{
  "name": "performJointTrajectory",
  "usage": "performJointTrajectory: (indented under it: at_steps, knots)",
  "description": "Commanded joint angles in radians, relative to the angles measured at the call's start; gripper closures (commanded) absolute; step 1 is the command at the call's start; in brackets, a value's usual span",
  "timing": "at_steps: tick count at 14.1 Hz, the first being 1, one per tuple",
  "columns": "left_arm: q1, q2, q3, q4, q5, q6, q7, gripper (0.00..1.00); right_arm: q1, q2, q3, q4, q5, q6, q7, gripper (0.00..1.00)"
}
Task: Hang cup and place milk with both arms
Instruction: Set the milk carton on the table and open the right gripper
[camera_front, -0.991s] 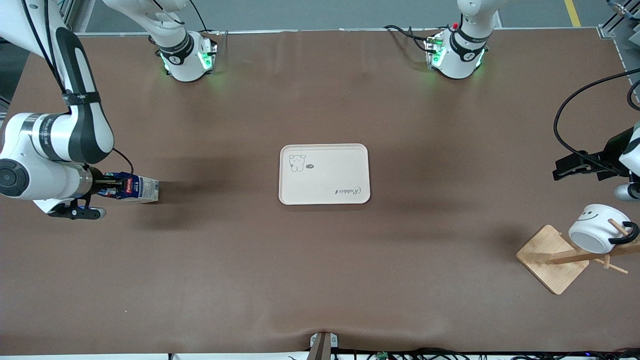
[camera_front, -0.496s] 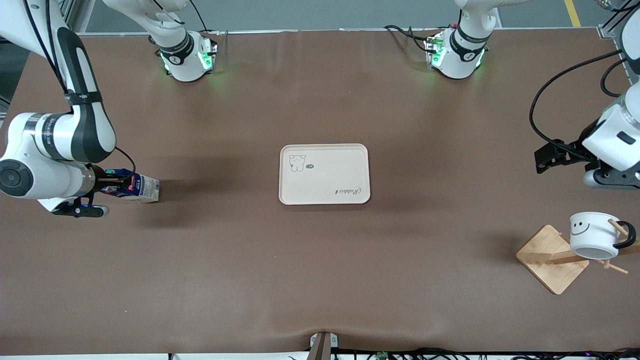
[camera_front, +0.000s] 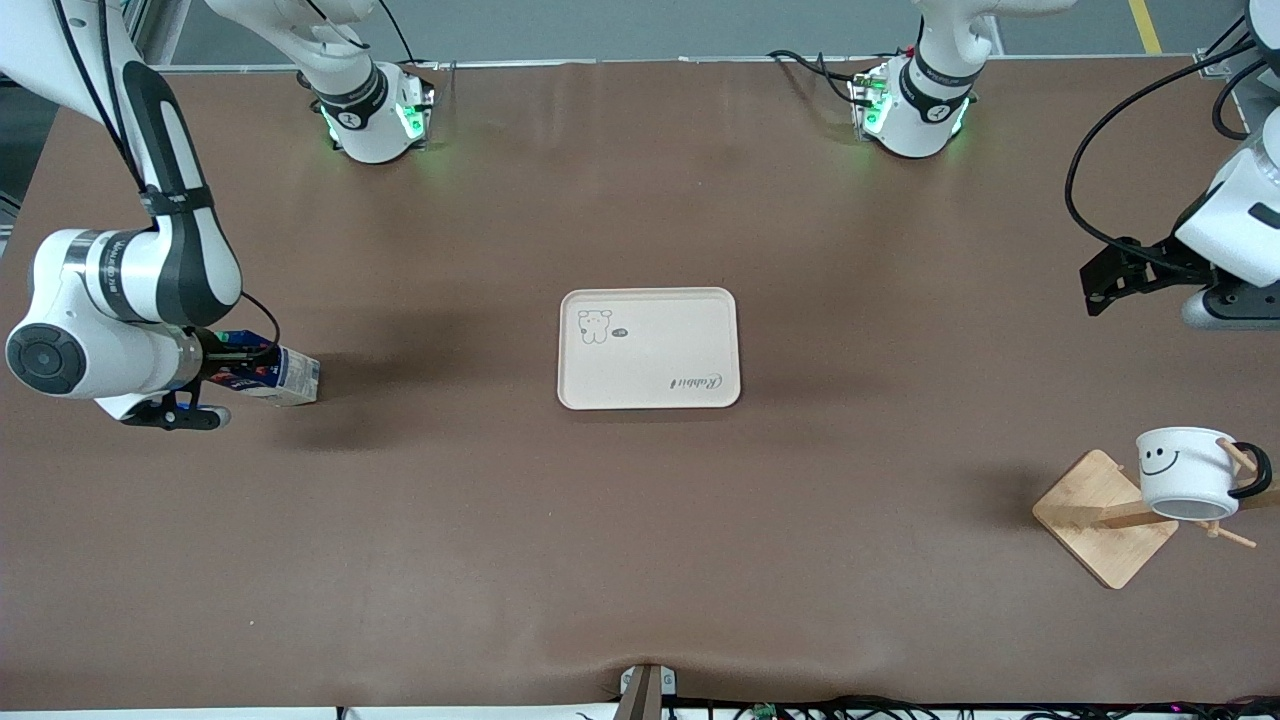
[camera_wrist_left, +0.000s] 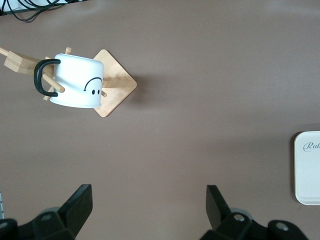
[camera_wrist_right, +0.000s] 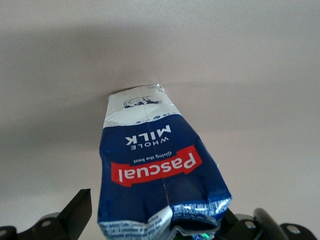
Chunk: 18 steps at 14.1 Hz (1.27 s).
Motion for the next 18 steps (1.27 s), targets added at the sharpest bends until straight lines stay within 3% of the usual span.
performJointTrajectory:
  at_steps: [1, 7, 11, 18]
  knots:
    - [-0.012, -0.044, 0.019, -0.032, -0.05, -0.011, 0.009, 0.0, -0.015, -0.005, 0.022, 0.032, -0.01, -0.052, 0.001, 0.0]
    - [-0.012, -0.107, 0.027, -0.027, -0.076, -0.126, 0.009, 0.0, -0.01, -0.003, 0.028, 0.191, -0.005, -0.163, -0.099, 0.0]
    - [-0.002, -0.149, 0.025, -0.027, -0.116, -0.188, 0.006, 0.0, -0.001, -0.002, 0.027, 0.325, -0.005, -0.327, -0.099, 0.0]
    - [-0.001, -0.184, 0.024, -0.05, -0.116, -0.242, -0.009, 0.0, 0.019, -0.002, 0.028, 0.352, 0.019, -0.352, -0.099, 0.0]
